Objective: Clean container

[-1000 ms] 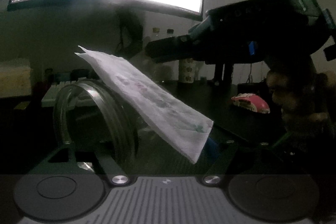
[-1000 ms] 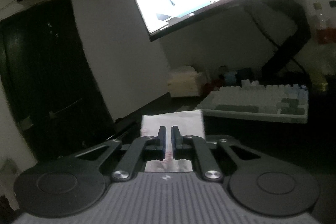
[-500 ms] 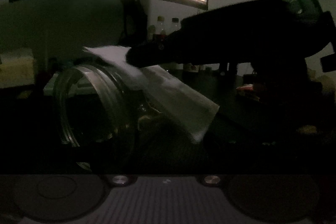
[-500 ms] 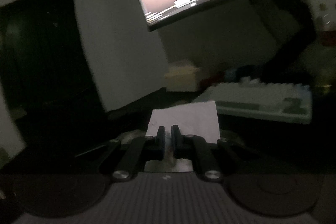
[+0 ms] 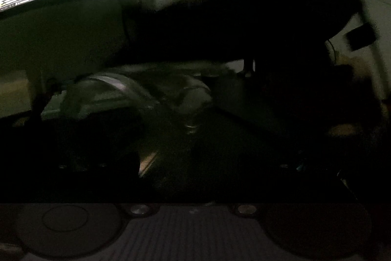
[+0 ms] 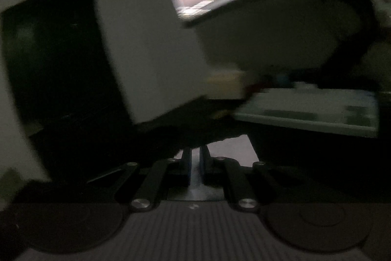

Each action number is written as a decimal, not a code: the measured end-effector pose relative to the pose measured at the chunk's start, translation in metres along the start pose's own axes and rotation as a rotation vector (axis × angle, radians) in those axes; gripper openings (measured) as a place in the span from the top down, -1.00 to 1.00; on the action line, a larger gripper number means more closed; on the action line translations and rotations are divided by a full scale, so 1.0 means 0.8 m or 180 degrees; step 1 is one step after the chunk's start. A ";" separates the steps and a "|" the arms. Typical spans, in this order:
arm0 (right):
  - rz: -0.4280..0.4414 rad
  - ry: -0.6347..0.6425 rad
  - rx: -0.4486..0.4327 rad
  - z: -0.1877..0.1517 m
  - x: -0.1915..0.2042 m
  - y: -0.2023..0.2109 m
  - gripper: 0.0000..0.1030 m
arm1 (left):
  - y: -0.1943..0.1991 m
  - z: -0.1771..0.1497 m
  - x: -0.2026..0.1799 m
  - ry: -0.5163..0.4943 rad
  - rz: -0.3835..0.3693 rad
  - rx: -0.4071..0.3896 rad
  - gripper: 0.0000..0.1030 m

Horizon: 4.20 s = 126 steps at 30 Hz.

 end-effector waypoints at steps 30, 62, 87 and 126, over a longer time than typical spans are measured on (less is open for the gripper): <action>0.0058 0.0269 -0.0111 -0.009 0.024 0.006 -0.60 | 0.007 0.013 0.022 0.0373 0.0130 0.0074 -1.00; 0.0508 -0.0031 -0.0129 -0.005 0.009 0.016 0.43 | -0.008 -0.004 0.016 0.0096 0.0224 0.0100 -1.00; -0.0082 0.0451 -0.0247 -0.007 0.009 0.020 0.60 | -0.010 -0.013 -0.001 -0.0002 0.0142 0.0081 -1.00; 0.0107 0.0548 -0.0099 0.024 0.025 0.029 0.14 | -0.020 -0.021 -0.011 -0.0007 0.0103 0.0048 -1.00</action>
Point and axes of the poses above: each gripper's, at about its wrist camera, not at the fingertips, and y roughly against the way its jaws point, x to its left, z to its top, the point moved 2 cm from there along -y, roughly the way its jaws point, and after that the axes turned 4 degrees about z, right-handed, at the moved point
